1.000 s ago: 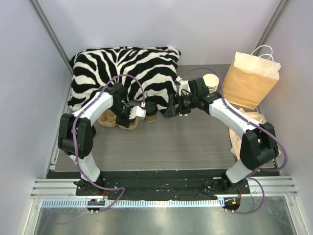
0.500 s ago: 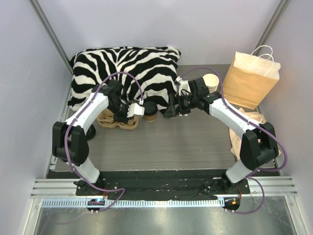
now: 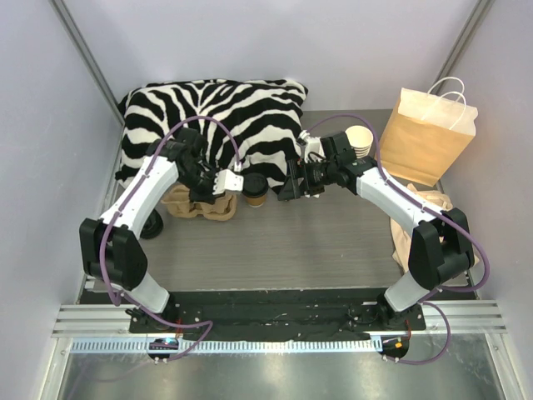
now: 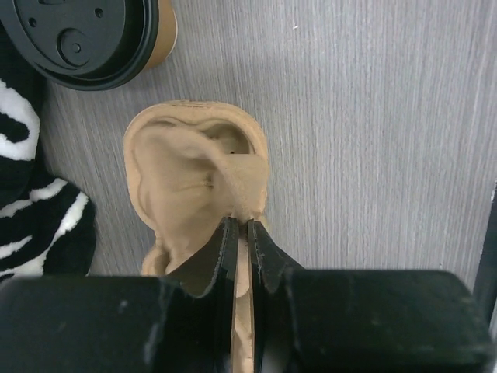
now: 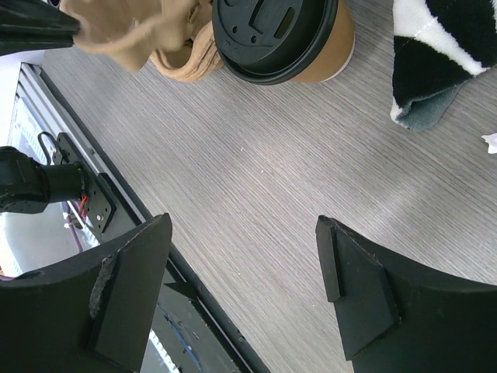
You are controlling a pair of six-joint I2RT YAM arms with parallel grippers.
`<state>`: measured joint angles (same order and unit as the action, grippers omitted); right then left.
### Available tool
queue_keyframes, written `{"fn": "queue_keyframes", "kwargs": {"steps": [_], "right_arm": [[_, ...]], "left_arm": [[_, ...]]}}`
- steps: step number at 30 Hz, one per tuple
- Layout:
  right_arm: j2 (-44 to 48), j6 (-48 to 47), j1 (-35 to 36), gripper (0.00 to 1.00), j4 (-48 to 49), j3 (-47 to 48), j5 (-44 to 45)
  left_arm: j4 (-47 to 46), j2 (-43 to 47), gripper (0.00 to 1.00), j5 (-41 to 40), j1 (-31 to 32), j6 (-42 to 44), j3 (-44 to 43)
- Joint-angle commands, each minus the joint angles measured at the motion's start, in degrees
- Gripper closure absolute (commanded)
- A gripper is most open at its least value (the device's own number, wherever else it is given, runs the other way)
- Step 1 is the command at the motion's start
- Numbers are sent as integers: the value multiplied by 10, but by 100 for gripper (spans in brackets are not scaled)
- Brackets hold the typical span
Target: Pack the takeout coffee
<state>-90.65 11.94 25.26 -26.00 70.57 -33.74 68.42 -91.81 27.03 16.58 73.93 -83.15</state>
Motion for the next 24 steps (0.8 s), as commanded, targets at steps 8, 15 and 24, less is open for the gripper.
{"fn": "queue_keyframes", "kwargs": {"steps": [8,15,24], "right_arm": [[11,1,-2,16,2,19,-9],[10,0,-2,17,1,19,-7],[12,-10,-4,16,-17,37,-5]], "left_arm": [[44,-4,100,29,11,-58,-37],[-45,-11,93,-13,11,-138,-2],[-51,18,45,-3,2,-231,-33]]}}
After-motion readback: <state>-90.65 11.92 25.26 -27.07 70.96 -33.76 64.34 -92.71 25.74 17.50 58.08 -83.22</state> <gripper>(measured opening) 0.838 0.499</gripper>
